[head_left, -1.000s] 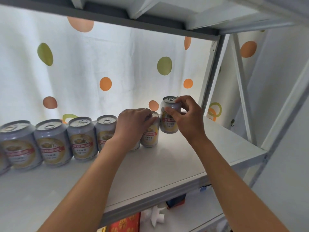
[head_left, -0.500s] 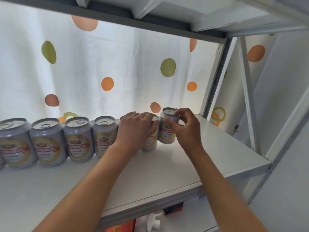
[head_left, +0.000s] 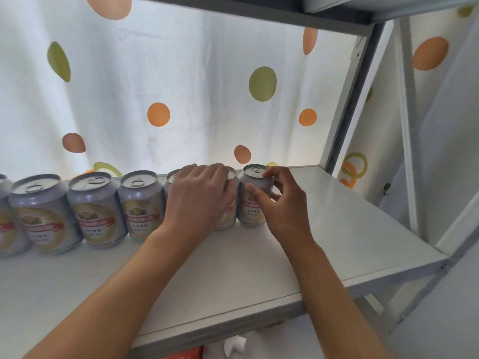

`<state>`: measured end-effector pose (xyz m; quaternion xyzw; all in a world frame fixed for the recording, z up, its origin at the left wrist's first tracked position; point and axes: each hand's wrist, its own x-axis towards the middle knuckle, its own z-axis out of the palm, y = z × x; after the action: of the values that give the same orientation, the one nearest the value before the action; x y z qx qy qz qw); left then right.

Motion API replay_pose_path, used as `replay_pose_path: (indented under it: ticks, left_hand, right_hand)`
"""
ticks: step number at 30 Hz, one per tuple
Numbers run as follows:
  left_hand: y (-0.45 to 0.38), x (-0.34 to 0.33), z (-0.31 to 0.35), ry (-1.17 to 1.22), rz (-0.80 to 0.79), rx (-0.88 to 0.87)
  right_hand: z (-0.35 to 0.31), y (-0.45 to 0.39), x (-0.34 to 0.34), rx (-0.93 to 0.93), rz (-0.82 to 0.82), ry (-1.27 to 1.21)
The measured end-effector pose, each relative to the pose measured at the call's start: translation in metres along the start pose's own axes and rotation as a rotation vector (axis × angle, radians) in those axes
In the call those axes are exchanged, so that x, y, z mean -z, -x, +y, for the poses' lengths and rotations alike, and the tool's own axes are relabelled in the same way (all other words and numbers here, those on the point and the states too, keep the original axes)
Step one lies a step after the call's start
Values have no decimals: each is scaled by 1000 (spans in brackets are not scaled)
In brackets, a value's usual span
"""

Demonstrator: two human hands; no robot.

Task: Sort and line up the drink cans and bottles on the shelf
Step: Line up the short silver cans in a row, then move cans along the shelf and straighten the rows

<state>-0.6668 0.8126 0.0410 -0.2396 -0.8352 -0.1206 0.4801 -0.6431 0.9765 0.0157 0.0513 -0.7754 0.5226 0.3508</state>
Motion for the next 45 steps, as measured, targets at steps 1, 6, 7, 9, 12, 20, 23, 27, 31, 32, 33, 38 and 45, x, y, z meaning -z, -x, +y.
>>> replay_pose_path:
  ticks: [1,6,7,9,12,20,23,27,31,32,33,38,45]
  left_hand:
    - [0,1,0,7,1,5]
    - [4,-3,7,127,-33,-25]
    - [5,-4,9,143,-34,-47]
    - [8,-8,13,148,-20,-91]
    - [13,-14,25,108,-9,-158]
    - [34,13,12,14,-71,-146]
    - [57,36,0,16,-76,-59]
    - [85,71,-20,10,-60,38]
    - [105,123,-61,-45,-37,106]
    - [109,136,-73,-65,-29,116]
    - [114,152,-86,-88,-17,126]
    - [149,224,-145,-207,-2,232]
    - [204,323,-209,-351,31,403]
  right_hand:
    - [0,0,1,9,-8,8]
    - [6,-1,7,73,-20,98]
    - [8,-1,9,101,-17,127]
    - [8,1,9,165,-23,206]
    - [3,7,5,317,-34,307]
    - [-20,27,-7,406,35,378]
    - [-38,41,-23,471,-43,345]
    - [-72,58,-50,556,-112,349]
    - [-112,78,-88,595,-200,304]
    - [-122,84,-99,612,-212,290]
    - [-133,90,-111,629,-220,275]
    - [-191,124,-175,706,-289,187]
    - [-263,190,-267,785,-439,87]
